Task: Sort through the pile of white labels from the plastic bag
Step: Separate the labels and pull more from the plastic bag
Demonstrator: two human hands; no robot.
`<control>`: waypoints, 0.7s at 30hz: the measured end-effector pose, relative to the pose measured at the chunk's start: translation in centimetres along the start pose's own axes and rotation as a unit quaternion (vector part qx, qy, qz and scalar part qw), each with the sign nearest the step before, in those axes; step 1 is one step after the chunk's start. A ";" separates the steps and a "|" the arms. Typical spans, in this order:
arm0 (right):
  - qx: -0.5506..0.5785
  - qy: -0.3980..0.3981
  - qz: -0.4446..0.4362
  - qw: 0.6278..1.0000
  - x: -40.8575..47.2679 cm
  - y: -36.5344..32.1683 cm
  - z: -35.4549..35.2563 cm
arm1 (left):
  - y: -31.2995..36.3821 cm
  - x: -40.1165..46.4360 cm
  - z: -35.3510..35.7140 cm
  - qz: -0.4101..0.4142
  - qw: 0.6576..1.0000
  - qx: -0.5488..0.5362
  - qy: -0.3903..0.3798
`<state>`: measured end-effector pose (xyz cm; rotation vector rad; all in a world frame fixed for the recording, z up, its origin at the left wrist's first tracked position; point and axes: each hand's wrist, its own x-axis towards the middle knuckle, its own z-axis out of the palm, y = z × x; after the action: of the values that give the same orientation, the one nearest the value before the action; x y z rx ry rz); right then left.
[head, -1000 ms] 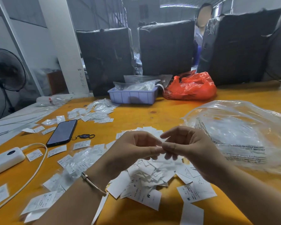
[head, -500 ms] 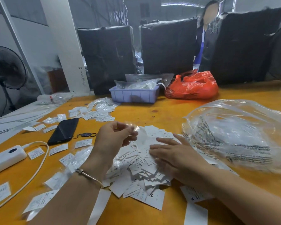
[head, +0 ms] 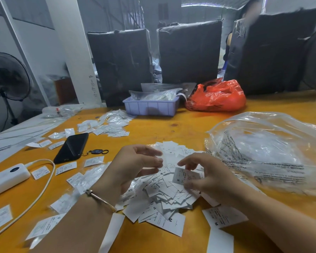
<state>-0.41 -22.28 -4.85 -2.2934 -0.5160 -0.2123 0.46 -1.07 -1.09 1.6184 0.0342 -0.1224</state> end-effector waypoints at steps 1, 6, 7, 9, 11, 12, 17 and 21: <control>0.024 0.006 0.007 1.000 0.0 0.0 -0.1 | 0.1 0.0 0.0 -0.009 1.000 -0.005 -0.009; 0.181 0.073 -0.002 0.981 -0.2 -0.4 -0.9 | 0.2 -0.1 0.0 -0.010 0.999 -0.008 -0.053; 0.183 0.099 -0.016 0.978 -0.2 -0.4 -1.1 | 0.3 -0.3 0.0 0.001 0.998 -0.003 -0.063; 0.163 0.127 -0.031 0.978 -0.3 -0.5 -1.6 | 0.4 -0.6 0.2 0.017 0.996 0.004 -0.083; 0.166 0.111 -0.023 0.980 -0.2 -1.0 -1.8 | 0.4 -0.8 0.5 0.039 0.993 0.016 -0.107; 0.190 0.092 -0.023 0.977 -0.3 -1.3 -1.8 | 0.5 -1.1 0.7 0.051 0.991 0.023 -0.119; 0.263 -0.008 -0.017 0.965 -0.7 -2.5 -1.9 | 0.6 -1.8 1.4 0.106 0.977 0.068 -0.173; 0.308 0.011 -0.014 0.951 -0.7 -2.2 -2.3 | 0.4 -1.7 1.6 0.118 0.971 0.111 -0.176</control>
<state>-1.96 -22.80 -2.05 -1.6728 -0.5164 -0.0724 -1.24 -2.59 -0.57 1.7886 -0.4588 -0.2345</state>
